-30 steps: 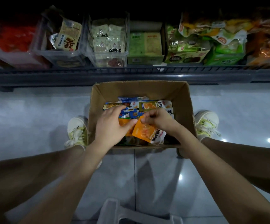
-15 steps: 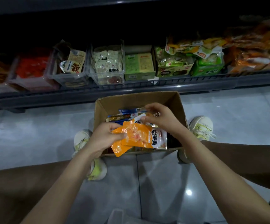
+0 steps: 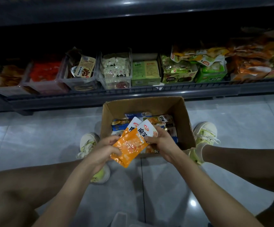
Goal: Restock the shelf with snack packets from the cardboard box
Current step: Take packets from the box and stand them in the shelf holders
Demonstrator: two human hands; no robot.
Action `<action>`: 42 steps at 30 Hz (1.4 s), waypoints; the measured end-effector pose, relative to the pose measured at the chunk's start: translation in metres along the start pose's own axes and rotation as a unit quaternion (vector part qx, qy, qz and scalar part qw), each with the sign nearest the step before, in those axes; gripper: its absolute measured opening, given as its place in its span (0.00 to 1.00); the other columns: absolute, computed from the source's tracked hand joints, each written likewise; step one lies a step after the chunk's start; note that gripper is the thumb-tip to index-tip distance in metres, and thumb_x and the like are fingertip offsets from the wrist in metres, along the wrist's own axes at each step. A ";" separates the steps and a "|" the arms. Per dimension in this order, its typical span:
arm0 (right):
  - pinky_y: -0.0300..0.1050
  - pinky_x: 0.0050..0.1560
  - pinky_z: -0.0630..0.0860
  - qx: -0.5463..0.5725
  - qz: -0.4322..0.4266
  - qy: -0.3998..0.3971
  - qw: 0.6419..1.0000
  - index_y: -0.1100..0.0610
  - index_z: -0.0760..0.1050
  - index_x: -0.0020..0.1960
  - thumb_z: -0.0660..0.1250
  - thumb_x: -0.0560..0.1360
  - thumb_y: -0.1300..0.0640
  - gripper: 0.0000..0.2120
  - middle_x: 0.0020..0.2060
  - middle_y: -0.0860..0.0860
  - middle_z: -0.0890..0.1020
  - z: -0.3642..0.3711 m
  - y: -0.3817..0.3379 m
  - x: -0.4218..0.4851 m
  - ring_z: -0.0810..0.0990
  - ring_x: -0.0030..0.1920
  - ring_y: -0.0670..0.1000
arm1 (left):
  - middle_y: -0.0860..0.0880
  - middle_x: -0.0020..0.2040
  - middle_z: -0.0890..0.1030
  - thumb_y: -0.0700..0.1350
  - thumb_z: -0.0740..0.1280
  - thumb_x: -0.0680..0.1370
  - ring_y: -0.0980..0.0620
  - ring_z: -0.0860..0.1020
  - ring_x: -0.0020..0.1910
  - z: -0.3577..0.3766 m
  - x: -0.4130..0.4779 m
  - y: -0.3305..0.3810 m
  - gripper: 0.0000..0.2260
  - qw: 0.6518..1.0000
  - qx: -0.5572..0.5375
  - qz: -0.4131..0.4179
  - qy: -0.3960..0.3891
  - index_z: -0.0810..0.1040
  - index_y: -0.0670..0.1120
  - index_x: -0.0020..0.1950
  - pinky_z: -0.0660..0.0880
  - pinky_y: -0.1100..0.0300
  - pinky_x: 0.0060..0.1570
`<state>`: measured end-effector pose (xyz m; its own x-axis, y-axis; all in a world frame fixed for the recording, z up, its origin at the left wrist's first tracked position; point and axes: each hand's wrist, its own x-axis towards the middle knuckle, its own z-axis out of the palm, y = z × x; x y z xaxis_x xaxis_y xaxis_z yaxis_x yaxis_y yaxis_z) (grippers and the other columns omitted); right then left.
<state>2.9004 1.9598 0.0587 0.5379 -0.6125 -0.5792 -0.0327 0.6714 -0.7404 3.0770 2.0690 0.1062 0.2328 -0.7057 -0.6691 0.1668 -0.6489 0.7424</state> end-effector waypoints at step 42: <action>0.56 0.54 0.77 0.181 0.068 0.411 0.891 0.57 0.74 0.42 0.70 0.73 0.64 0.07 0.40 0.53 0.79 -0.082 0.055 0.199 0.79 0.47 0.56 | 0.57 0.46 0.78 0.46 0.64 0.79 0.57 0.78 0.44 0.007 0.148 -0.018 0.10 0.981 0.113 0.060 0.146 0.71 0.54 0.59 0.73 0.60 0.38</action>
<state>2.9364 1.8401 -0.1252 -0.2530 -0.5140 -0.8196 0.3023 0.7628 -0.5717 3.1019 1.9747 -0.0066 0.5082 -0.6909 -0.5141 -0.0876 -0.6353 0.7673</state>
